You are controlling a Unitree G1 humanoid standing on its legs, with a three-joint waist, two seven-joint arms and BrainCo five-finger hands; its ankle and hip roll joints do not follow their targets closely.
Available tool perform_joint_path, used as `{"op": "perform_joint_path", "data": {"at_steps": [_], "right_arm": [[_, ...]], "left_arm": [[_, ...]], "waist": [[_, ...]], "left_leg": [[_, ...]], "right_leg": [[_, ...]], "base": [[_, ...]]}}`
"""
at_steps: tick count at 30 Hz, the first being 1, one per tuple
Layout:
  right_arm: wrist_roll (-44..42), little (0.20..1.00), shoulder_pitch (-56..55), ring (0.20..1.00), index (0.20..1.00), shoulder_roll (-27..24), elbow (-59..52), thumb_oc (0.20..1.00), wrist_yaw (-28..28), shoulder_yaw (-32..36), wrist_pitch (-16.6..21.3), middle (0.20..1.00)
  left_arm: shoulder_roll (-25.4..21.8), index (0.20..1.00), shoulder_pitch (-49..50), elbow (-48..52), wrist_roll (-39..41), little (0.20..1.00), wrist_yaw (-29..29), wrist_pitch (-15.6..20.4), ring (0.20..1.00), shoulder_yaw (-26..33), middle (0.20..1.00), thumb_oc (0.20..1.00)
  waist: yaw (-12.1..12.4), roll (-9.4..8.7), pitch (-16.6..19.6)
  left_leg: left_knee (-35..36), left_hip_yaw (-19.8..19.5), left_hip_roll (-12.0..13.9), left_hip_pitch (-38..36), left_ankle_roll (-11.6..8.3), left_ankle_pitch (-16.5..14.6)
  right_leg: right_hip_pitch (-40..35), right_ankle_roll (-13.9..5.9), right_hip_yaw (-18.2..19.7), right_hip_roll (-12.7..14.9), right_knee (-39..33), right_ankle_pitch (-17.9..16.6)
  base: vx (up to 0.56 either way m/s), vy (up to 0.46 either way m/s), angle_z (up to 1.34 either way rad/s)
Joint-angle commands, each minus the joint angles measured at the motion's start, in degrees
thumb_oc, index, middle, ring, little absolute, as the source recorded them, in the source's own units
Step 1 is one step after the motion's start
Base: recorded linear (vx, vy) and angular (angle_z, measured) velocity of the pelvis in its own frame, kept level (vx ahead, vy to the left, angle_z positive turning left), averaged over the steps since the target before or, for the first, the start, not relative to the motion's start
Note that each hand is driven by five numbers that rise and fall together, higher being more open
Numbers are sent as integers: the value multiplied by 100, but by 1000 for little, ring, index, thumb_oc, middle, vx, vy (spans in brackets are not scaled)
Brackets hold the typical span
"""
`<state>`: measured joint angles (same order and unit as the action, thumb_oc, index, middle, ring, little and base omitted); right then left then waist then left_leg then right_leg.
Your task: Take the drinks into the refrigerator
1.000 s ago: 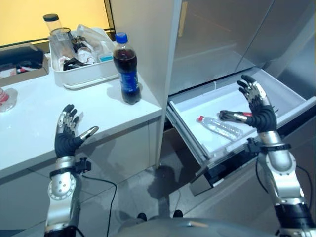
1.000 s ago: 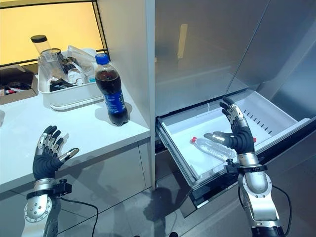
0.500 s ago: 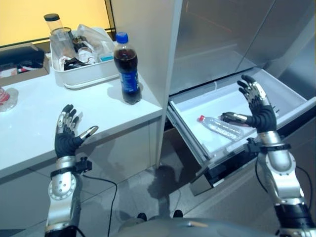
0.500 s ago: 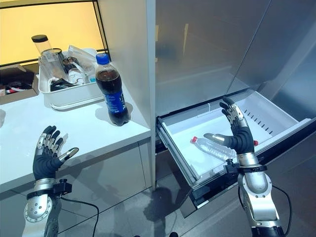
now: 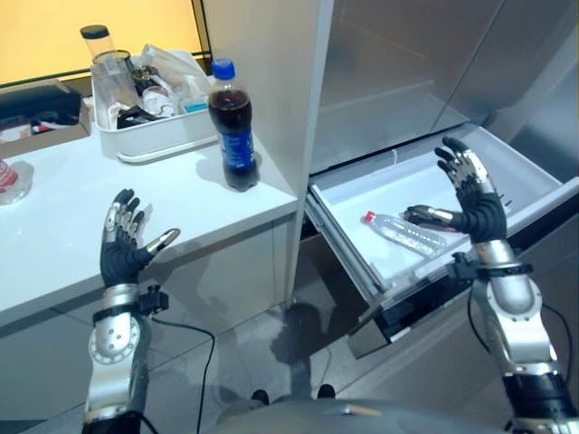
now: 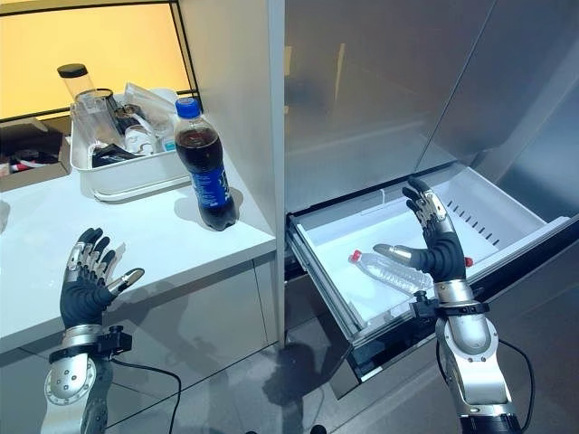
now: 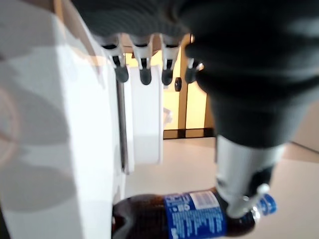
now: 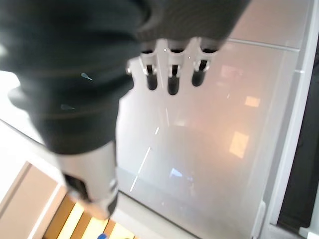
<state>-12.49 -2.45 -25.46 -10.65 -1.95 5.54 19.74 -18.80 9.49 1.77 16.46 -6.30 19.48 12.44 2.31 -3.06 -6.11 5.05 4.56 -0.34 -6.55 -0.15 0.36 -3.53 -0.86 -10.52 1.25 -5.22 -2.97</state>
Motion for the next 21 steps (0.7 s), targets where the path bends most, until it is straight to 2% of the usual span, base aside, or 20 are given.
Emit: {"op": "perform_joint_path", "data": {"at_steps": [1,9,14,21], "right_arm": [[-190,1000,428,1000,1000,40,-177,1000,47,-137,241,1000],[-375,1000,514,1000,1000,-119,-288,1000,-128,-265,195,1000],[-488,1000,513,1000,1000,-284,-485,1000,-334,-320,164,1000],[-691,1000,414,1000,1000,-373,-714,1000,-566,-419,148,1000]], "left_arm": [[-487,1000,-592,-428,-189,1000,-204,335,1000,-17,1000,1000],[-948,1000,-1281,-1176,-306,1000,-490,248,1000,-48,1000,1000],[-1193,1000,-1477,-1531,-291,1000,-452,176,1000,-87,1000,1000],[-1267,1000,-1632,-2055,-304,1000,-439,102,1000,-155,1000,1000]], "waist": [[-74,-129,170],[-209,-83,194],[-295,-57,196],[-402,-35,205]], "left_leg": [[-5,-109,70,-68,-83,-372],[-5,-4,92,-171,-105,-424],[-5,81,107,-256,-103,-466],[-5,210,125,-400,-109,-503]], "right_leg": [[-108,-595,23,395,123,-99],[-129,-595,108,354,152,-62],[-123,-580,189,313,221,-11],[-154,-555,292,252,256,45]], "base": [[0,0,0],[13,2,-2],[19,-1,-13],[23,-6,-13]]}}
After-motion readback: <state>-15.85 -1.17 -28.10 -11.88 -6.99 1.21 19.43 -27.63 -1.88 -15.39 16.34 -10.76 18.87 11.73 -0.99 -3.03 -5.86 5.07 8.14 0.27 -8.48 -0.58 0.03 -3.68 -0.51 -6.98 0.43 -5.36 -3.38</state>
